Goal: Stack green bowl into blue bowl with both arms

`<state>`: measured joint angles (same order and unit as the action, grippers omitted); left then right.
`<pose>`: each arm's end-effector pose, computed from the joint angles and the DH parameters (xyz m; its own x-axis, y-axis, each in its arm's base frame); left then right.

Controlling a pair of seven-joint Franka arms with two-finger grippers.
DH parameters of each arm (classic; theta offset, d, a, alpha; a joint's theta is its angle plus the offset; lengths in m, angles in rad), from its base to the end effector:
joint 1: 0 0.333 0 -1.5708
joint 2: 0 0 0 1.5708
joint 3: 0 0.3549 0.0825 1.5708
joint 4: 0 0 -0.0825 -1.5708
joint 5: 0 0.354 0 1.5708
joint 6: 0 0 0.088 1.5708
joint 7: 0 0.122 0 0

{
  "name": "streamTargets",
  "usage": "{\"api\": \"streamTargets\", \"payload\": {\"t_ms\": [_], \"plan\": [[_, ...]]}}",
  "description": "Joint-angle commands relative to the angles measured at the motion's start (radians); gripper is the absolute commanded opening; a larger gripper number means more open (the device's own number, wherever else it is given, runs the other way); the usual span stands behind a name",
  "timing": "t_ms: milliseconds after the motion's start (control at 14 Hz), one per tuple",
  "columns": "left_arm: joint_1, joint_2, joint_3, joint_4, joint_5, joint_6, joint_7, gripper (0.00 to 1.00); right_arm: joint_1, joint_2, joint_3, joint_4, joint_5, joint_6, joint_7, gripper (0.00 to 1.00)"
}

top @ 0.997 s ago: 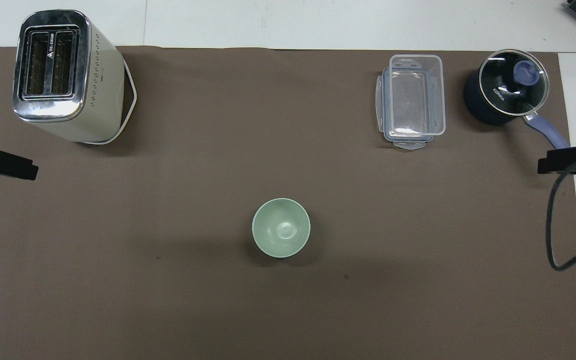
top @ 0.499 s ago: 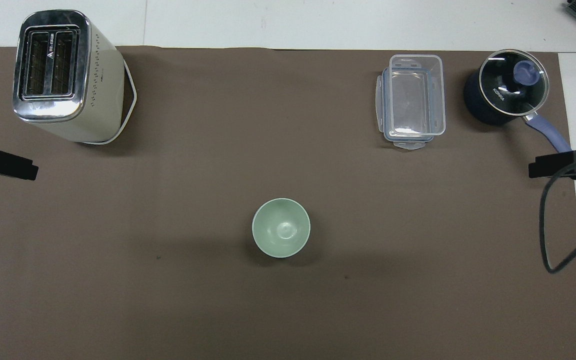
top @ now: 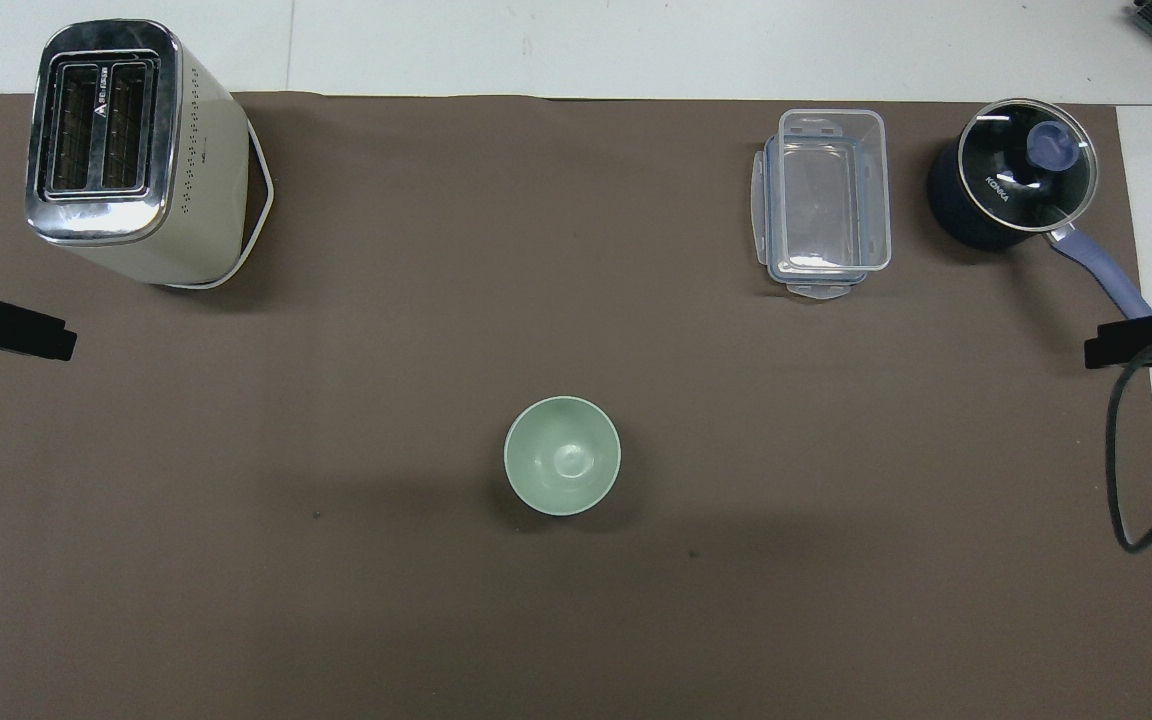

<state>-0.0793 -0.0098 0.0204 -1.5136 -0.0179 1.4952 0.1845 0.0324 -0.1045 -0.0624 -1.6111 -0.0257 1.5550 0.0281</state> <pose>0.5126 -0.0325 0.6720 0.9702 -0.2423 -0.0051 -0.2421 -0.9700 0.0193 0.4865 -0.0199 0.6819 0.9971 -0.0584 0.0487 -0.0593 -0.9981 0.0178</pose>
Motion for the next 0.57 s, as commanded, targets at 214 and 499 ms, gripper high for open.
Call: {"api": "streamTargets", "payload": {"t_ms": [214,499], "plan": [[0.01,-0.01,-0.011,-0.002,0.021,-0.009,-0.011,1.0,-0.006,-0.011,0.009,-0.006,0.003,-0.018,-0.011,1.0],[0.01,-0.012,-0.011,-0.005,0.019,-0.001,-0.013,1.0,-0.005,-0.014,0.01,-0.006,0.003,-0.052,-0.011,1.0]]}}
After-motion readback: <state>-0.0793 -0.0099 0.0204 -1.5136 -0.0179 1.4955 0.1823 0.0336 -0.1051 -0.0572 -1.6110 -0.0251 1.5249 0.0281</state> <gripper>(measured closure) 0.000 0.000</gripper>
